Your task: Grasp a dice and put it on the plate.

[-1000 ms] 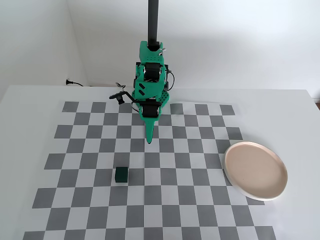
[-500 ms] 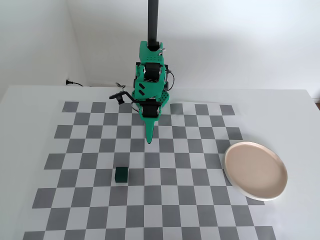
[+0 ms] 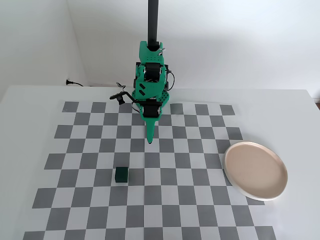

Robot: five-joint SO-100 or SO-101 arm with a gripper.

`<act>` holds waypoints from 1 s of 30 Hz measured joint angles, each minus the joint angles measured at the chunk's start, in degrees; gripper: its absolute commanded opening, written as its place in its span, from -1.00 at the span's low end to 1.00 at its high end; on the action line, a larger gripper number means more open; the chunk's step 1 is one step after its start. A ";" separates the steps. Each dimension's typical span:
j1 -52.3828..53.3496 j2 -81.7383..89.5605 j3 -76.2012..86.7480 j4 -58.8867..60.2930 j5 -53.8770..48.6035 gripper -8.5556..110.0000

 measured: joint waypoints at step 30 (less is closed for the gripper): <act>-5.01 0.00 0.00 -3.43 -30.67 -0.93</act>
